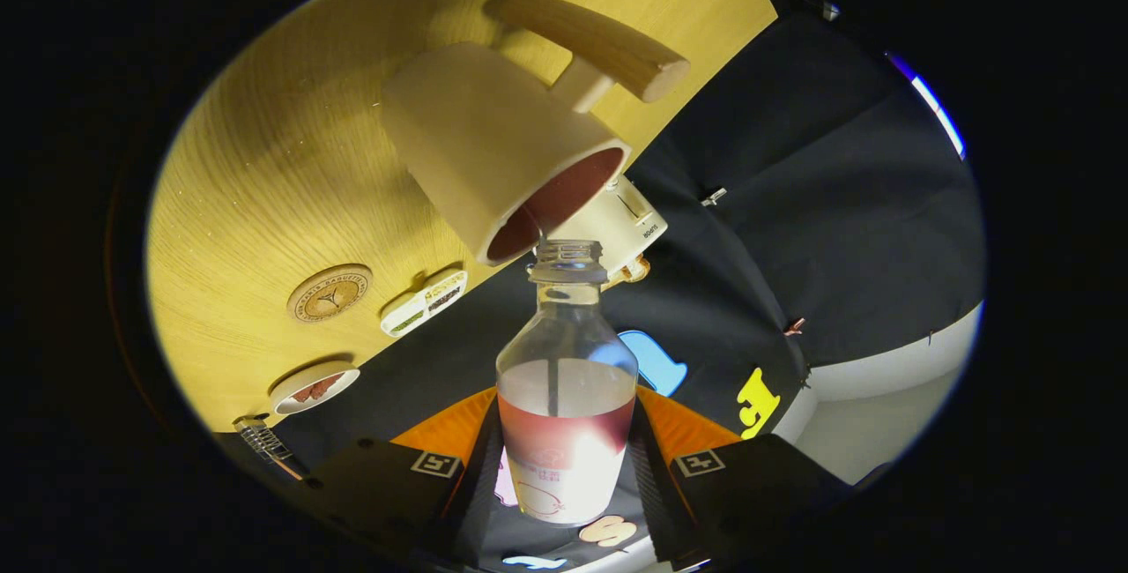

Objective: Take the bottle from table, then pour the juice into the cup, finally place the bottle on the coaster

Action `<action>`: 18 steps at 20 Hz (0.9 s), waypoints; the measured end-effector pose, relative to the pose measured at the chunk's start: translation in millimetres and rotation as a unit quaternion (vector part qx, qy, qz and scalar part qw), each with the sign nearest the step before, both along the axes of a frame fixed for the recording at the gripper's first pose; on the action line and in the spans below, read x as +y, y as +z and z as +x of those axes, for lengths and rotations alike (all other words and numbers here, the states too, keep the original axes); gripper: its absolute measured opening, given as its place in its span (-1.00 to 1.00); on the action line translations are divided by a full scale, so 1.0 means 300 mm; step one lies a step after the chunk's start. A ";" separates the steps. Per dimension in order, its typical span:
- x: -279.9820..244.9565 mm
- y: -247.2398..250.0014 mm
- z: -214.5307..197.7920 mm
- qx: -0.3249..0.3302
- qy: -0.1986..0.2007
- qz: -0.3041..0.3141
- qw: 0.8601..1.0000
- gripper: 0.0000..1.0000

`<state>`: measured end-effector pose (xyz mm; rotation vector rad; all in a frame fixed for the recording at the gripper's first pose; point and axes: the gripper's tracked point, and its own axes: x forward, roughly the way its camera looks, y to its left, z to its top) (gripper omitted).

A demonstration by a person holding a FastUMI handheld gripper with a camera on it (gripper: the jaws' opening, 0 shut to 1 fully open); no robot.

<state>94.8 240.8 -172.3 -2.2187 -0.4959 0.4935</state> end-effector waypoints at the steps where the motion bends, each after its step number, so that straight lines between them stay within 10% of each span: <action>1: 0.001 0.004 -0.001 0.000 0.001 -0.001 1.000 0.45; 14: 0.029 0.017 0.008 0.012 -0.005 0.016 1.000 0.45; 18: -0.017 0.037 0.028 0.055 -0.063 0.098 0.992 0.45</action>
